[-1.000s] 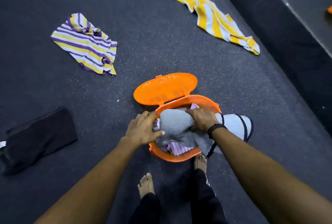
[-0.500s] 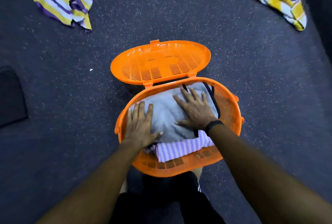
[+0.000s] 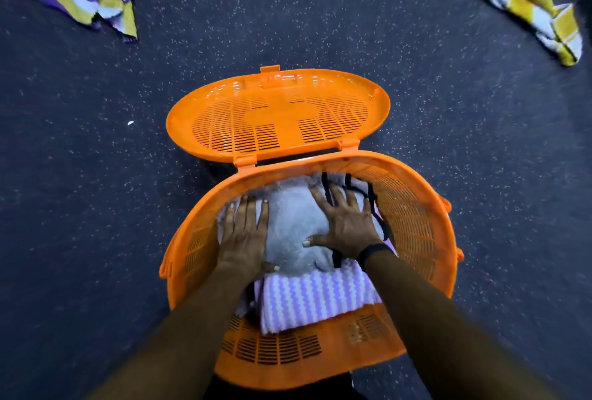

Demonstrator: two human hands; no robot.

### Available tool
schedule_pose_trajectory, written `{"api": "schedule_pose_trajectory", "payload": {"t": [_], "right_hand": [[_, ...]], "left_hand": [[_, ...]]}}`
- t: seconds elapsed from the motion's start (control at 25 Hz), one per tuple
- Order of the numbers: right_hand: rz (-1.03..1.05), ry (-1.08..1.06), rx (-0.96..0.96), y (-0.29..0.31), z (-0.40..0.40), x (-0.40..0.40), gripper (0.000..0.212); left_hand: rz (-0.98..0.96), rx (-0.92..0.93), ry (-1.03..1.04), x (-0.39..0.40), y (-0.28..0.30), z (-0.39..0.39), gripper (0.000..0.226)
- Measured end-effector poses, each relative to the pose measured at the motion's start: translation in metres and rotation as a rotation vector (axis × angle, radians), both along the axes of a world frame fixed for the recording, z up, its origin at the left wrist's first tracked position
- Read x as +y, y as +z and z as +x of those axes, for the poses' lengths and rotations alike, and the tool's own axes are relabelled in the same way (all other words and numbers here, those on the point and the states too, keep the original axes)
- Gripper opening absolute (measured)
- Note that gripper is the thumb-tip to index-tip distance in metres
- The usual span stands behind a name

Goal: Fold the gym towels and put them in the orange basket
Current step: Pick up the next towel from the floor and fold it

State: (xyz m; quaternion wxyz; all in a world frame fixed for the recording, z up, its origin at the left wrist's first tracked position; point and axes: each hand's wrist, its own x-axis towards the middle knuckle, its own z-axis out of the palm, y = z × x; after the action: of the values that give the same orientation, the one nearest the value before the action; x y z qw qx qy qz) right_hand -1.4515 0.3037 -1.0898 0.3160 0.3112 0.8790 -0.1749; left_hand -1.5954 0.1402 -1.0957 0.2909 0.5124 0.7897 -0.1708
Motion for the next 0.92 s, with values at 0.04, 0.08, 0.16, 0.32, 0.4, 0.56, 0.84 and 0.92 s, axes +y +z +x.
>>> {"api": "schedule_pose_trajectory", "payload": {"t": [0.04,0.08,0.16,0.32,0.4,0.56,0.84,0.92], "right_hand": [[-0.002,-0.001,-0.015,0.001,0.000,0.000,0.112],[-0.012,-0.003,-0.035,0.008,0.000,-0.001,0.112],[-0.053,0.001,-0.065,0.035,-0.006,0.001,0.114],[-0.132,-0.013,0.066,0.137,-0.020,0.012,0.100],[-0.177,-0.058,0.178,0.216,-0.031,0.018,0.090],[-0.143,-0.102,0.329,0.399,-0.079,0.042,0.081],[-0.019,0.049,0.594,0.733,-0.211,0.062,0.087],[-0.007,0.144,0.698,0.820,-0.245,0.040,0.093]], "left_hand": [[-0.009,-0.012,-0.004,0.000,0.003,-0.001,0.131],[-0.026,-0.028,-0.014,0.000,0.012,-0.003,0.129],[-0.050,-0.121,0.029,0.002,0.046,-0.012,0.125],[0.078,-0.297,0.237,0.001,0.151,-0.036,0.111],[0.172,-0.315,0.320,-0.002,0.227,-0.052,0.105],[0.360,-0.295,0.509,0.000,0.406,-0.098,0.106],[0.798,-0.073,0.768,-0.046,0.750,-0.186,0.090],[0.888,0.016,0.883,-0.086,0.833,-0.197,0.091]]}}
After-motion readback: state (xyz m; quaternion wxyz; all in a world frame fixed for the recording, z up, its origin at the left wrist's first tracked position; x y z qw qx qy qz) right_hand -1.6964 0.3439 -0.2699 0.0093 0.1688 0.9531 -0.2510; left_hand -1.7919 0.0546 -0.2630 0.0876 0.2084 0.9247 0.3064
